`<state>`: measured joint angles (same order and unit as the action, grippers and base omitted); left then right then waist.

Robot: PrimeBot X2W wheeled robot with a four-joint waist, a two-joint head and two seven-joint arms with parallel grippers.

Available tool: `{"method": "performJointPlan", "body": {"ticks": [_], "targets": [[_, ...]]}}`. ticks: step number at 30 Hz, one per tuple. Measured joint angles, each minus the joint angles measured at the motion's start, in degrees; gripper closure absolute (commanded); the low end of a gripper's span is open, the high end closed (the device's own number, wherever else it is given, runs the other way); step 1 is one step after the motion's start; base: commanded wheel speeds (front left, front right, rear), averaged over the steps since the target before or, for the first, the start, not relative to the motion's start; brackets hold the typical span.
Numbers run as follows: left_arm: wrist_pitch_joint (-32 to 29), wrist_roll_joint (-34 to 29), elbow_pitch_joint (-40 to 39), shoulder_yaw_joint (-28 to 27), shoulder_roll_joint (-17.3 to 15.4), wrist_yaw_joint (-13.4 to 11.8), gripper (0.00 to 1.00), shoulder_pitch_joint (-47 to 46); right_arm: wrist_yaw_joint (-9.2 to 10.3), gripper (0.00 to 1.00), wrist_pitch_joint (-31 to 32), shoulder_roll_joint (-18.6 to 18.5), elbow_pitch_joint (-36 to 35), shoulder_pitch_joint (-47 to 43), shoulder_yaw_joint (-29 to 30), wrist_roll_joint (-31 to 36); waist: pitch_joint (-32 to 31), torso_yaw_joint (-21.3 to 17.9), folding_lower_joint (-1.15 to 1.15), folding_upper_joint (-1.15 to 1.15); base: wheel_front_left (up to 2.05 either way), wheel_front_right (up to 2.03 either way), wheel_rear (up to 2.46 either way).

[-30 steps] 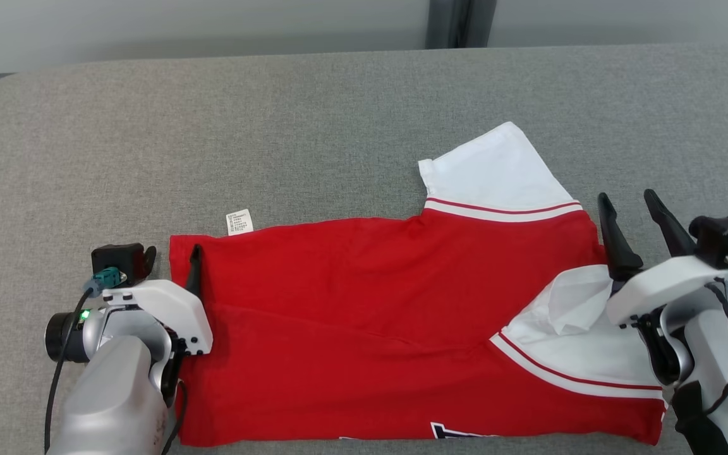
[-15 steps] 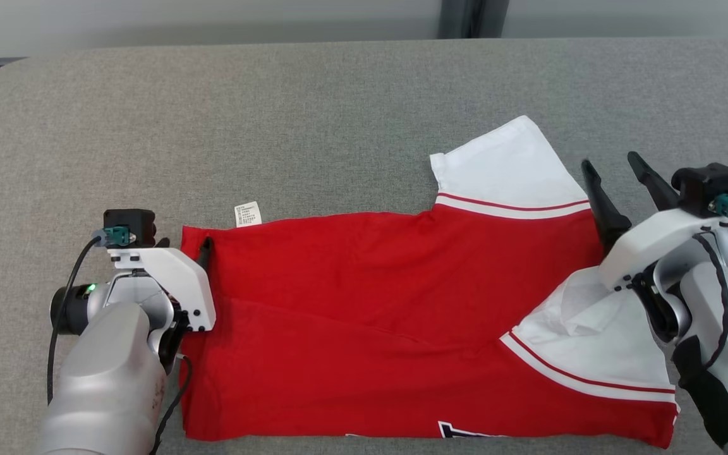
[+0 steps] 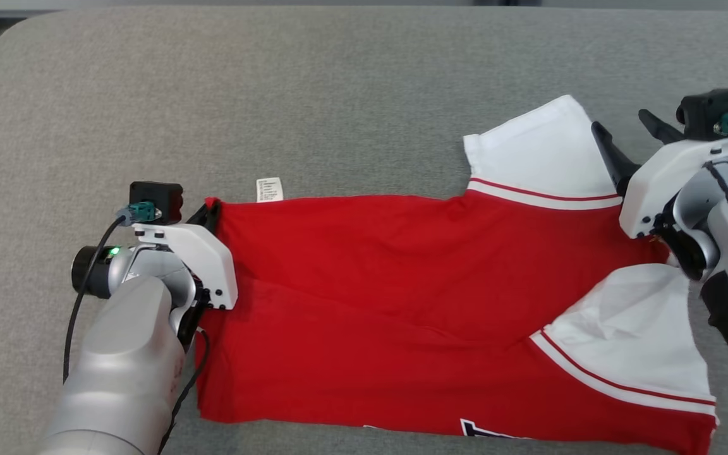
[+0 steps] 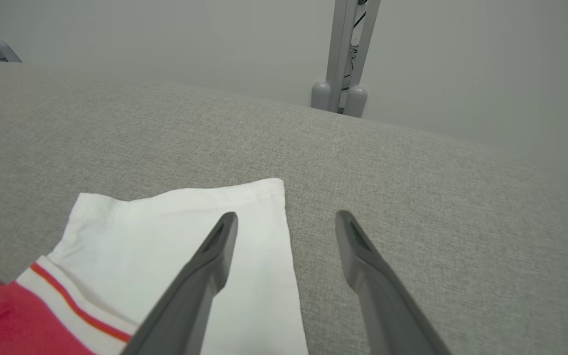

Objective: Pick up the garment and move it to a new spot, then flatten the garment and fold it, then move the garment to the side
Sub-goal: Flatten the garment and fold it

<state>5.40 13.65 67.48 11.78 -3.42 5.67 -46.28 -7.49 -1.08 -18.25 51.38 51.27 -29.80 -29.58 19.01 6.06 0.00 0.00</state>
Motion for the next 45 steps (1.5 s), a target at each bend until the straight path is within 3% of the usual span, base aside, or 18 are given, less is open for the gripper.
{"method": "performJointPlan", "body": {"ticks": [8, 16, 17, 18, 19, 24, 33, 39, 45], "targets": [[2.1, 1.2, -1.7, 3.2, 0.9, 0.8, 1.0, -0.8, 0.0, 0.0, 6.5, -2.8, 3.3, 5.7, -3.8, -4.3, 2.6, 4.1, 0.0, 0.0, 0.0, 0.0, 0.0], [1.9, 7.4, -6.3, 9.7, 0.8, 0.9, 1.0, -0.5, 0.0, 0.0, 9.3, -4.0, 6.6, 9.0, -7.5, -5.9, 4.5, 7.0, 0.0, 0.0, 0.0, 0.0, 0.0], [1.9, 8.0, -6.7, 10.4, 0.8, 0.6, 1.0, -0.5, 0.0, 0.13, 9.3, -4.1, 6.9, 9.0, -7.9, -6.1, 4.6, 7.2, 0.0, 0.0, 0.0, 0.0, 0.0], [1.9, 8.4, -7.1, 11.0, 0.8, 0.2, 1.0, -0.3, 0.0, 0.53, 9.3, -4.2, 7.1, 9.2, -8.4, -6.1, 4.8, 7.3, 0.0, 0.0, 0.0, 0.0, 0.0], [1.9, 9.1, -7.4, 11.5, 0.8, -0.1, 1.0, -0.3, -0.01, 1.0, 9.3, -4.3, 7.4, 9.4, -8.7, -6.1, 4.9, 7.4, 0.0, 0.0, 0.0, 0.0, 0.0], [3.0, 11.3, -7.8, 13.4, 0.7, -1.7, 1.0, -0.1, -0.01, 1.0, 3.1, -5.7, 8.5, 11.2, -9.5, -5.1, 5.0, 7.3, 0.0, 0.0, 0.0, 0.0, 0.0], [7.4, 12.2, -7.2, 14.5, 0.7, -3.6, 1.0, -0.1, -0.01, 1.0, -10.3, -5.0, 11.9, 11.4, -8.6, -4.2, 3.6, 6.0, 0.0, 0.0, 0.0, 0.0, 0.0], [9.1, 12.2, -7.2, 14.1, -0.1, -4.1, 1.0, 0.4, -0.01, 1.0, -13.1, -4.3, 13.3, 9.6, -7.3, -4.8, 1.5, 4.4, 0.0, 0.0, 0.0, 0.0, 0.0], [9.5, 11.5, -11.2, 13.0, -1.9, -4.4, 1.0, 4.0, -0.01, 1.0, -13.8, -3.4, 8.0, 4.8, -6.2, -5.0, -1.1, 2.8, 0.0, 0.0, 0.0, 0.0, 0.0]]}}
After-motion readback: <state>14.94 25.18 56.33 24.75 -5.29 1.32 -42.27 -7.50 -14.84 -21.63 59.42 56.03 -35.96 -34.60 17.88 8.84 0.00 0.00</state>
